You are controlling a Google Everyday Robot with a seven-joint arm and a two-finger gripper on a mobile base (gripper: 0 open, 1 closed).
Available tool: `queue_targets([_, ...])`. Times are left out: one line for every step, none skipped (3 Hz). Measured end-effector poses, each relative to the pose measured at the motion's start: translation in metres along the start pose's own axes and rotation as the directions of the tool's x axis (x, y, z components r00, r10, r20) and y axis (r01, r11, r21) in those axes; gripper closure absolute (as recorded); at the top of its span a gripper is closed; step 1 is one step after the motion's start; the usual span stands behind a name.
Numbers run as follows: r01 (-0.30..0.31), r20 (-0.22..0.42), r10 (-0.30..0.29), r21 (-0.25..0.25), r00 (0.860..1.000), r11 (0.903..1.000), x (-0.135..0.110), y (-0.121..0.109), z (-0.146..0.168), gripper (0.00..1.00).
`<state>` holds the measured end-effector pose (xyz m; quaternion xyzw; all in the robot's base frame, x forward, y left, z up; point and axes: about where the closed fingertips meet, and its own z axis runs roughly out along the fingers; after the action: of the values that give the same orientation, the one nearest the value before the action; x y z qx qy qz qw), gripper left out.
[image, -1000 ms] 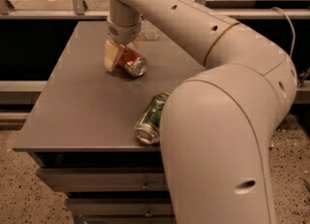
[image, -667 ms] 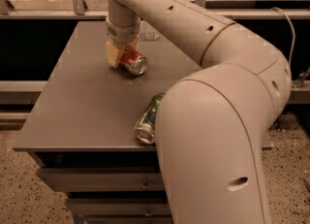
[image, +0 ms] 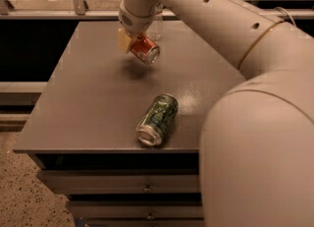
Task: Place coke can upright
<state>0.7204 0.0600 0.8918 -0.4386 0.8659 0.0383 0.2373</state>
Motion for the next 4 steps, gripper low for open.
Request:
queue_targets([0.067,0.198,-0.067,0.009,0.978,0.9977,0.004,-0.024,-0.039,1.0])
queue_targets([0.105,0.37,-0.101,0.009,0.923,0.9944,0.019,-0.047,-0.066,1.0])
queue_targets([0.124,0.494,-0.112,0.008,0.862,0.9922,0.048,-0.071,-0.082,1.0])
queue_targets([0.176,0.628,-0.139,0.004,0.766,0.9844,0.093,-0.091,-0.095,1.0])
